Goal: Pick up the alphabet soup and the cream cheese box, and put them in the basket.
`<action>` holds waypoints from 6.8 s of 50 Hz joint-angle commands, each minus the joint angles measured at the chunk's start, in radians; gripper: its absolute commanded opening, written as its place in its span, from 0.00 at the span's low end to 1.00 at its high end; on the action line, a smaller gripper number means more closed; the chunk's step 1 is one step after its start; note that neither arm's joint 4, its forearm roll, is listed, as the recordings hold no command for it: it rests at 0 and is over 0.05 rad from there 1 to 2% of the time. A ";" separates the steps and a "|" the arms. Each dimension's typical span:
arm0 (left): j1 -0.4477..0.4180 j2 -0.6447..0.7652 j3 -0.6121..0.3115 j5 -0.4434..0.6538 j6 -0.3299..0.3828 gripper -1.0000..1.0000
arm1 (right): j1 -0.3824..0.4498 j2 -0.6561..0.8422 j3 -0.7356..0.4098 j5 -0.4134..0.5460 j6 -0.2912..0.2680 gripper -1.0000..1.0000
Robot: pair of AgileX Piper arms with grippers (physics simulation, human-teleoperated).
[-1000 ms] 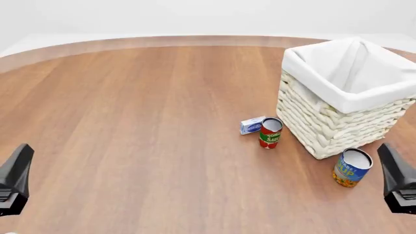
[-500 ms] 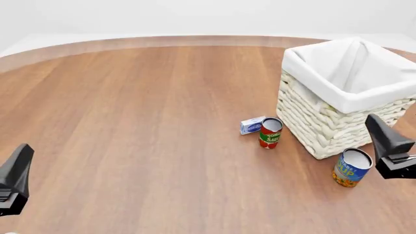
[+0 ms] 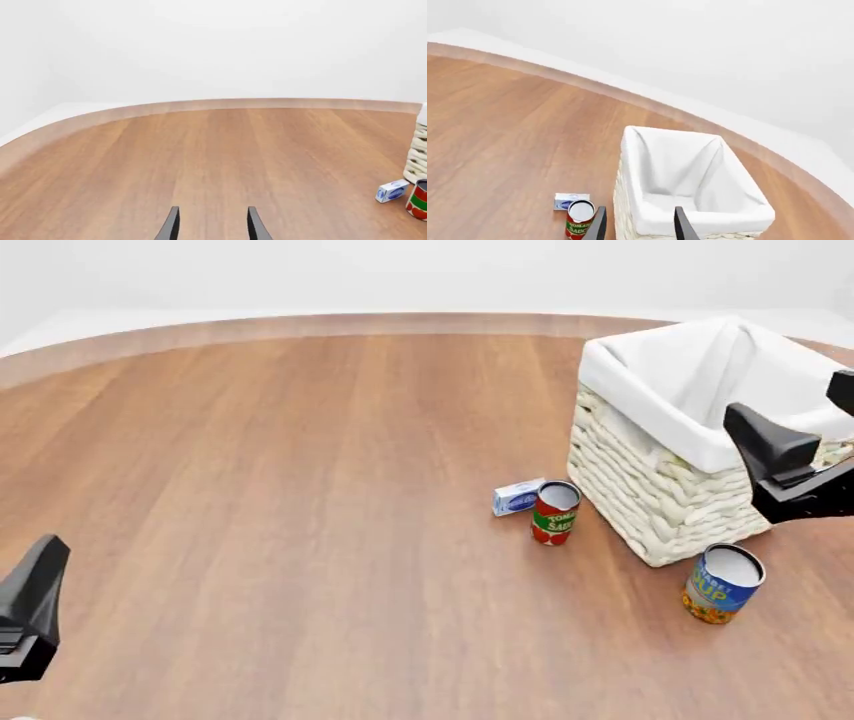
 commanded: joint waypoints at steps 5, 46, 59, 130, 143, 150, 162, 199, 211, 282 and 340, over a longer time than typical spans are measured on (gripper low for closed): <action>0.000 0.000 0.000 0.000 0.000 1.00 | 0.022 0.135 -0.158 0.051 -0.113 1.00; 0.000 0.000 0.000 0.000 0.000 1.00 | 0.214 0.456 -0.437 0.292 -0.393 1.00; 0.000 0.000 0.000 0.000 0.000 1.00 | 0.285 0.511 -0.558 0.450 -0.420 1.00; 0.000 0.000 0.000 0.000 0.000 1.00 | 0.386 0.741 -0.738 0.658 -0.662 1.00; 0.000 0.000 0.000 0.000 0.000 1.00 | 0.377 0.776 -0.756 0.648 -0.712 1.00; 0.000 0.000 0.000 0.000 0.000 1.00 | 0.365 0.809 -0.775 0.656 -0.769 1.00; 0.000 0.000 0.000 0.000 0.000 1.00 | 0.365 0.850 -0.833 0.700 -0.791 1.00; 0.000 0.000 0.000 0.000 0.000 1.00 | 0.399 0.997 -1.053 0.910 -0.764 1.00; 0.000 0.000 0.000 0.000 0.000 1.00 | 0.398 1.052 -1.095 0.940 -0.786 1.00; 0.000 0.000 0.000 0.000 0.000 1.00 | 0.296 1.364 -1.286 1.011 -0.934 1.00; 0.000 0.000 0.000 0.000 0.000 1.00 | 0.294 1.437 -1.222 0.976 -0.966 1.00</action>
